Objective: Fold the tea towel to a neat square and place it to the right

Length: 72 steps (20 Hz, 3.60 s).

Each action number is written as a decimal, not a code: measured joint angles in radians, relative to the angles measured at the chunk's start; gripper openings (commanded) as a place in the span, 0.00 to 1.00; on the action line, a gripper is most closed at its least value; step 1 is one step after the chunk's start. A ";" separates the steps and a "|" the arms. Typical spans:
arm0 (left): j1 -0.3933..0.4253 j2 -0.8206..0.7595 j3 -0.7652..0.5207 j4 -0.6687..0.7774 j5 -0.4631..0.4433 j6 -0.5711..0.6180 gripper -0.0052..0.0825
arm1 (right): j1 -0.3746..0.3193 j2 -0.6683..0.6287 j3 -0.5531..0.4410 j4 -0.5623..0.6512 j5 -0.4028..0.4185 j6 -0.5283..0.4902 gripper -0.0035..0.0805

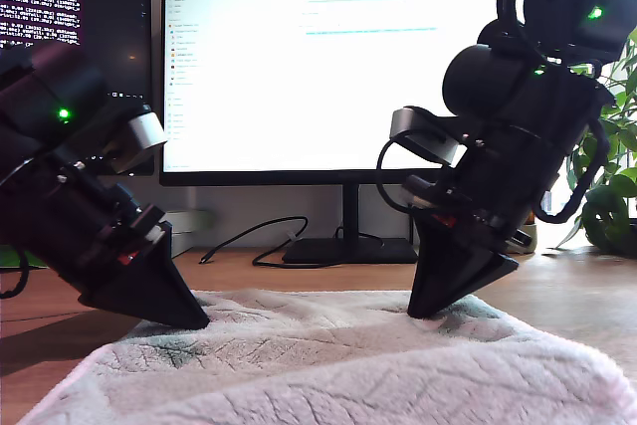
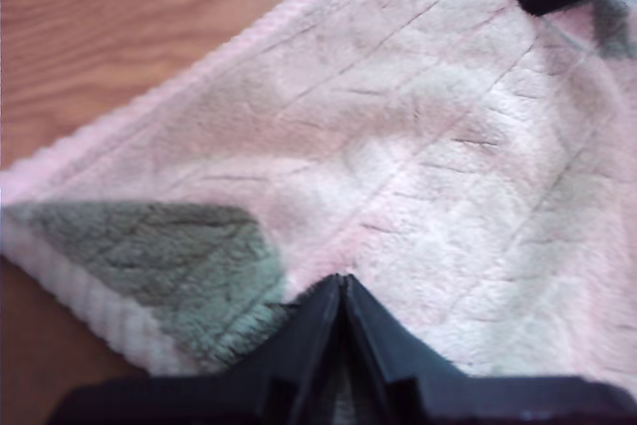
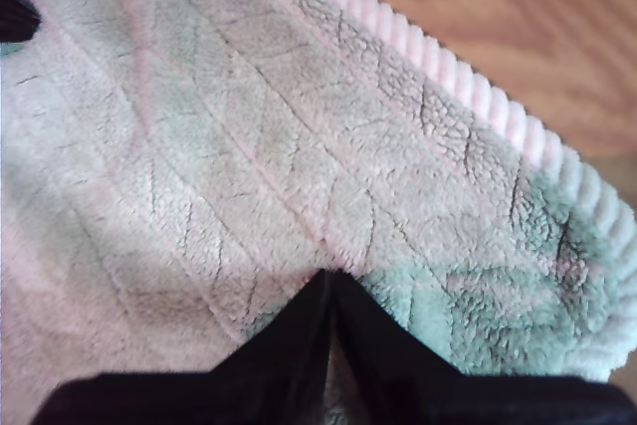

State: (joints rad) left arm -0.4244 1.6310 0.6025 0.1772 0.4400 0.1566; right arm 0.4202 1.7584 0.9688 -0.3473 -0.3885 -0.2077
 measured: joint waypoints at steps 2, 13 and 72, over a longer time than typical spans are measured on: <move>0.004 0.007 0.013 0.000 -0.025 0.000 0.03 | 0.000 0.002 0.000 0.023 0.014 0.000 0.03; 0.083 0.022 0.052 -0.015 -0.077 0.016 0.03 | 0.000 0.047 0.011 0.167 0.068 0.026 0.03; -0.415 -0.985 -0.408 -0.134 -0.119 0.196 0.46 | 0.398 -0.891 -0.520 0.009 0.235 -0.556 0.34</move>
State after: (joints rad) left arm -0.8394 0.6464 0.1947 0.0437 0.3214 0.3527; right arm 0.8185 0.8677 0.4492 -0.3386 -0.1535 -0.7635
